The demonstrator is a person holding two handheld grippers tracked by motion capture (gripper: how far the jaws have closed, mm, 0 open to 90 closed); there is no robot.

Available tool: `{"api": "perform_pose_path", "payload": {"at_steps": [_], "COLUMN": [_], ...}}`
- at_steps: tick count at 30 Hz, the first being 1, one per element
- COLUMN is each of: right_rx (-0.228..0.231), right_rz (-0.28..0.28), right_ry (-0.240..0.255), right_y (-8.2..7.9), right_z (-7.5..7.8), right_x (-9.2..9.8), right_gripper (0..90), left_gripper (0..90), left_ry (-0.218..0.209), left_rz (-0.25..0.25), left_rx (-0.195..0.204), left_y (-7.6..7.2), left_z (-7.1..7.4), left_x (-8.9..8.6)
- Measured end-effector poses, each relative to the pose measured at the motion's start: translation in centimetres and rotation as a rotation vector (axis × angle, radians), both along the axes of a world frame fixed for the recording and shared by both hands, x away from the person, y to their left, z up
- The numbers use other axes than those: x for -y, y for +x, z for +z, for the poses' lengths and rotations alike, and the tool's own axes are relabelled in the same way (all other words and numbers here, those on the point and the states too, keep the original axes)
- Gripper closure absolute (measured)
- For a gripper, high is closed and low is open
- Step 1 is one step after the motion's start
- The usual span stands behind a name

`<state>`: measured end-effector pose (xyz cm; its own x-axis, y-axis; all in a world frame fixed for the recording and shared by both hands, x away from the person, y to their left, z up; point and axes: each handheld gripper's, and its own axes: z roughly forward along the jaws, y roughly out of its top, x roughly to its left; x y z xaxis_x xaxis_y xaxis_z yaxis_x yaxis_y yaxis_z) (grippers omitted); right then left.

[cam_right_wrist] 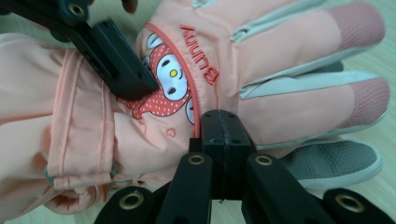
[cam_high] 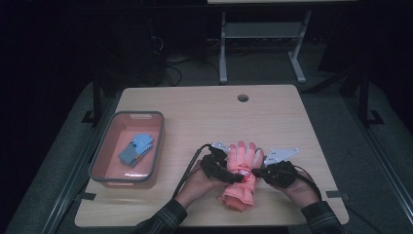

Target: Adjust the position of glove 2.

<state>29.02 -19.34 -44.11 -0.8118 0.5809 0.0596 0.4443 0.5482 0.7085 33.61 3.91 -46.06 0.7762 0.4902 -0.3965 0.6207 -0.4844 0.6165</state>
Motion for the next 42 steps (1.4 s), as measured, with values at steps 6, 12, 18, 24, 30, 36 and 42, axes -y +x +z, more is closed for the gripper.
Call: {"api": "perform_pose_path", "payload": {"at_steps": [6, 12, 18, 24, 30, 36, 42], "right_rx": [-0.009, -0.011, 0.001, 0.013, 0.046, 0.054, 0.005], "right_rz": [0.005, -0.002, 0.001, 0.008, -0.023, -0.146, -0.192], "right_ry": [-0.006, 0.002, -0.001, 0.011, 0.107, 0.110, 0.026], "right_y": [0.1, 0.1, 0.1, 0.1, -0.2, 0.4, 1.4], "right_z": [-0.2, -0.5, -0.5, -0.3, 1.1, 0.5, -1.5], "right_x": [0.1, 0.2, 0.1, 0.2, 1.8, 4.0, 4.0], "right_gripper": [90.0, 90.0, 90.0, 90.0, 60.1, 34.6, 21.2], "left_gripper": [12.5, 18.7, 46.3, 65.1, 69.2, 69.5, 69.3], "left_ry": [0.006, 0.004, -0.081, -0.089, -0.108, -0.117, -0.132], "left_rz": [-0.055, -0.103, -0.121, -0.146, -0.139, -0.133, -0.109], "left_rx": [-0.005, -0.021, -0.100, -0.084, -0.052, -0.036, 0.014], "left_y": [0.1, 0.1, 0.5, 0.5, 0.8, 0.9, 1.1], "left_z": [-0.4, -0.4, -0.9, -0.5, 0.4, 1.8, 3.6], "left_x": [1.0, 1.9, 1.1, 0.8, 0.0, -1.1, -2.7]}}
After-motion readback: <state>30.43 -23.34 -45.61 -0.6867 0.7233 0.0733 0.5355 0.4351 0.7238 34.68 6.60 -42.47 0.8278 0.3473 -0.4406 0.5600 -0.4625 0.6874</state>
